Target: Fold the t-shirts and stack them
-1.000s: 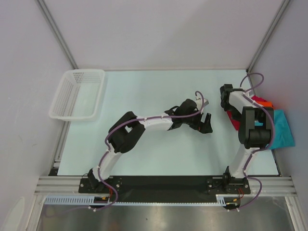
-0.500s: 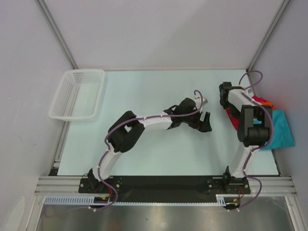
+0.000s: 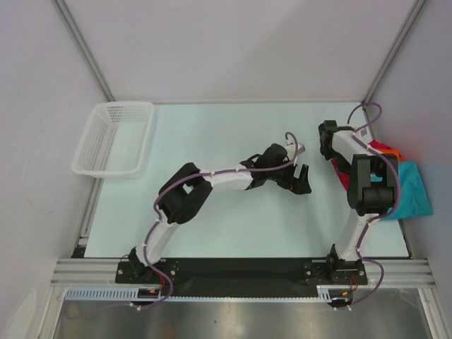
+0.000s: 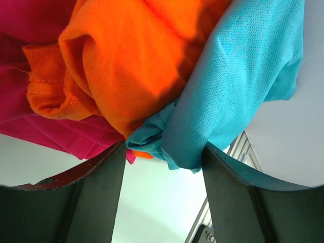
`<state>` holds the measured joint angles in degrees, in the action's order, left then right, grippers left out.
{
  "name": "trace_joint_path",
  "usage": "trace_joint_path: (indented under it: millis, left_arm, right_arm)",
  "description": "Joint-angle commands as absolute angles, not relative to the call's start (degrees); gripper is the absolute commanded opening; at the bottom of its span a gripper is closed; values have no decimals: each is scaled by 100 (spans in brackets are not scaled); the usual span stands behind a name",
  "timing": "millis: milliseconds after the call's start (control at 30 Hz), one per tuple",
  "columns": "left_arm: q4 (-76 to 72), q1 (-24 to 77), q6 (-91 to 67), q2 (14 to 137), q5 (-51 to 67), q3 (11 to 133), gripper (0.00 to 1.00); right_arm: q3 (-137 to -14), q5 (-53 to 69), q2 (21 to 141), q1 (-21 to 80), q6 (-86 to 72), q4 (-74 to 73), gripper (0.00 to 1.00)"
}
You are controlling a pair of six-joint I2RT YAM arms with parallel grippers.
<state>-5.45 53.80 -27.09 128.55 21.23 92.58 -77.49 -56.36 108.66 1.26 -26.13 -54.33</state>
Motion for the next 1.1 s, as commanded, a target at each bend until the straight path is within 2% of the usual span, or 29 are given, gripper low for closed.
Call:
trace_joint_path:
  millis: [0,367,467,500,567,600,1067]
  left_arm:
    - [-782,5344,-2777,12647,2232,9237,99]
    - [-809,5344,-2786,12630,2250,9211,100]
    - [-809,5344,-2786,12639,2268,9202,100]
    - [-809,5344,-2795,12639,2268,9202,100]
    - [-817,5344,-2795,12647,2276,9211,100]
    - [-817,5344,-2804,12647,2276,9220,100]
    - [-817,5353,-2830,12656,2320,9281,99]
  right_arm:
    - [-7752,-5880,10767,44,-2725,-5388,65]
    - [-7374,-5871,10802,-176,-2733,-5221,64]
    - [-7356,-5862,10767,-193,-2716,-5195,51]
    - [-7356,-5871,10740,-202,-2725,-5203,31]
    - [-7356,-5888,10705,-211,-2742,-5194,6]
    - [-7356,-5906,10670,-211,-2751,-5194,0]
    - [-7383,-6398,9713,-114,-2602,-4966,0]
